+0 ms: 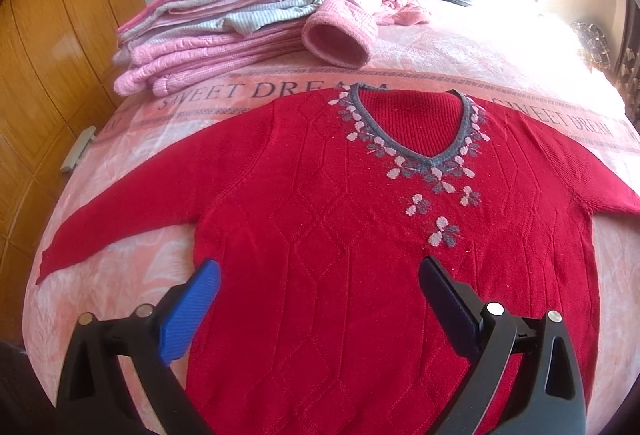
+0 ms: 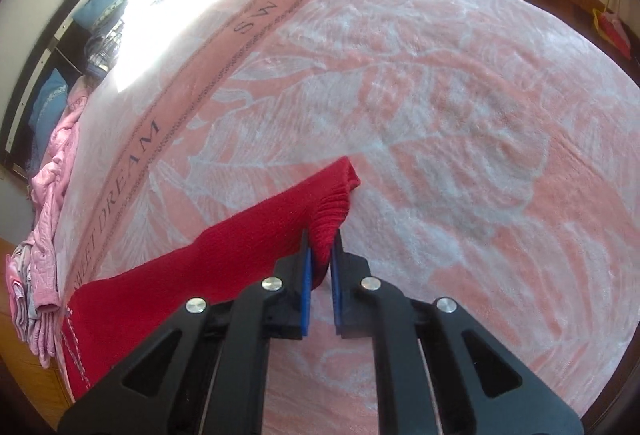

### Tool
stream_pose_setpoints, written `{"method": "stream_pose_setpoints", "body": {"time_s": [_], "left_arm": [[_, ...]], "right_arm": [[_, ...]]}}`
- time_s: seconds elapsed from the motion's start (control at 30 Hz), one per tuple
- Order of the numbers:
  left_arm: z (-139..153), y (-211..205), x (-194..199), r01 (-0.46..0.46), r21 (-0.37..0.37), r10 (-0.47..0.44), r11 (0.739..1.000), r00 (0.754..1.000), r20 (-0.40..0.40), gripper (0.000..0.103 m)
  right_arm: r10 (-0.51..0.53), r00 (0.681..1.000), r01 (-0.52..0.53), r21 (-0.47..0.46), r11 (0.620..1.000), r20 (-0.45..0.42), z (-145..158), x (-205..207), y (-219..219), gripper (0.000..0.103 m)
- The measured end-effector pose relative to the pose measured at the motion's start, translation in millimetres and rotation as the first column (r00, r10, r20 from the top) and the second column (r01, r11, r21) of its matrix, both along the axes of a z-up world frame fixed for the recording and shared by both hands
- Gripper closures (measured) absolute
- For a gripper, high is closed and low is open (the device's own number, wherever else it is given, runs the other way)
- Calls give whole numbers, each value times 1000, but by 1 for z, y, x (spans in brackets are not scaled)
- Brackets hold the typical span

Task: Fold small clothes
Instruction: 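Fold the held sleeve across the chest toward the neckline, release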

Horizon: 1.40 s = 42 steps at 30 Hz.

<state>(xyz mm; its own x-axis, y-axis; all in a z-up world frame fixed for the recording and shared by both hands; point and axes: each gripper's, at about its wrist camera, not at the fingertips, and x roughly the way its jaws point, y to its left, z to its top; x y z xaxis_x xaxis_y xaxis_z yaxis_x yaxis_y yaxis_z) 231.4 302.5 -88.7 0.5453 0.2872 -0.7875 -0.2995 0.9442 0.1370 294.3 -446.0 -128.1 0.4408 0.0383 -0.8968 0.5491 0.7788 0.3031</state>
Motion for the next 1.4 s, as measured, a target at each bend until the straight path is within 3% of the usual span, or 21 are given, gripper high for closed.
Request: {"method": "stream_pose_setpoints", "body": {"time_s": [0.07,0.13,0.33,0.5,0.7,1.0,1.33,1.4], "left_arm": [[-2,6,0,-8,4,8,1000,1000,-5,4],[-4,12,1,-21,3,21,1000,1000,-12,4],[-6,34,10,-63,-36,63,997,998,-17,4],[-11,53,21,-87,-89,85,992,996,-26,4],[-15,70,30,-111,-152,107,982,994,-34,4],[-23,76,37,-78,-125,72,989,996,-53,4],[-26,84,39,-89,-159,82,983,995,-52,4],[-26,82,41,-81,-174,74,981,996,-48,4]], "right_arm": [[-15,999,15,6,1000,-47,-22,2,4,96],[-30,998,30,-8,1000,-50,-19,1,8,96],[27,1000,-27,-219,975,-4,27,18,54,96],[192,974,-163,-217,962,119,67,42,135,96],[448,864,-432,-120,894,230,93,74,275,96],[694,678,-707,-42,706,241,82,83,471,96],[813,546,-833,32,552,201,39,74,592,95],[828,529,-847,51,530,185,29,73,603,85]]}}
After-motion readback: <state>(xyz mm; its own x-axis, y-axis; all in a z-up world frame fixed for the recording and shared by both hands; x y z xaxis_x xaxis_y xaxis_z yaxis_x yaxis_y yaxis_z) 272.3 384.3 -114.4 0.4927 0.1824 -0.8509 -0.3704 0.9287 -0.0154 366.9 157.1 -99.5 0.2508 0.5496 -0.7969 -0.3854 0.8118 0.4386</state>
